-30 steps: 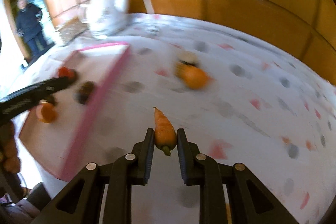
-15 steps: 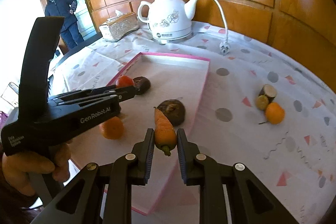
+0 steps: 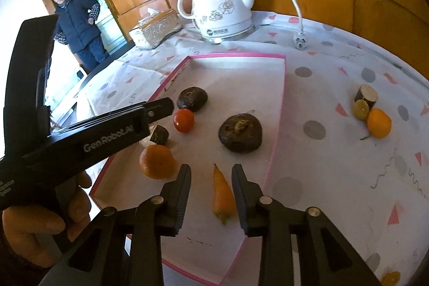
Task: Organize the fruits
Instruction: 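Carry the tomato into the pink tray with the left gripper while the right carries the carrot, then withdraw both grippers from the tray toward the orange and small yellow fruits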
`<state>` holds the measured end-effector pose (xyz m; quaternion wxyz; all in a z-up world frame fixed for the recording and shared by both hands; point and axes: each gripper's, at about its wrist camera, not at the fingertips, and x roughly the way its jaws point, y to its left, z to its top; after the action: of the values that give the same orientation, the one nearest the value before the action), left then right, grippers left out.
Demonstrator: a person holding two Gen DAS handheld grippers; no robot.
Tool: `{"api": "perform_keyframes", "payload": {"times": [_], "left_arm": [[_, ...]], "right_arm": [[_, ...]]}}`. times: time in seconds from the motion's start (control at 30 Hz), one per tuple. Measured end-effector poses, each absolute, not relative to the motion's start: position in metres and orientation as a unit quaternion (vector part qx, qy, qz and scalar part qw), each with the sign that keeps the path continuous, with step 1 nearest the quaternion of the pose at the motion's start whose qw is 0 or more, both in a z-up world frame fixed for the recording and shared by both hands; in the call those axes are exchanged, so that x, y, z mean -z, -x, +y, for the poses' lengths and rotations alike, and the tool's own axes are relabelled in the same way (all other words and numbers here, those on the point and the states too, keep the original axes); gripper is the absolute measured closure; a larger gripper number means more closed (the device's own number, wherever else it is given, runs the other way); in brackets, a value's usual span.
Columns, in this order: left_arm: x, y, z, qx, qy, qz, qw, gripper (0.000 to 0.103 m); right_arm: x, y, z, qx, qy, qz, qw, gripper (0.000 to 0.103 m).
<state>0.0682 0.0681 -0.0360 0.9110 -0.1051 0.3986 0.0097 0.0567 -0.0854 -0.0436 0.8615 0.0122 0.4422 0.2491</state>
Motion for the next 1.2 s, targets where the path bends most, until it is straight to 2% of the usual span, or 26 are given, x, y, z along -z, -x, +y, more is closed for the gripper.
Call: {"api": "perform_keyframes", "payload": {"times": [0.47,1.2], "left_arm": [[0.031,-0.058,0.030,0.026,0.063,0.393,0.917,0.069],[0.039,-0.052,-0.045,0.113,0.004,0.407,0.906,0.069]], "right_arm": [[0.039,-0.047,-0.139,-0.161,-0.058,0.420,0.891,0.071],[0.067,-0.031,-0.261,0.010,-0.130,0.432,0.892,0.071]]}}
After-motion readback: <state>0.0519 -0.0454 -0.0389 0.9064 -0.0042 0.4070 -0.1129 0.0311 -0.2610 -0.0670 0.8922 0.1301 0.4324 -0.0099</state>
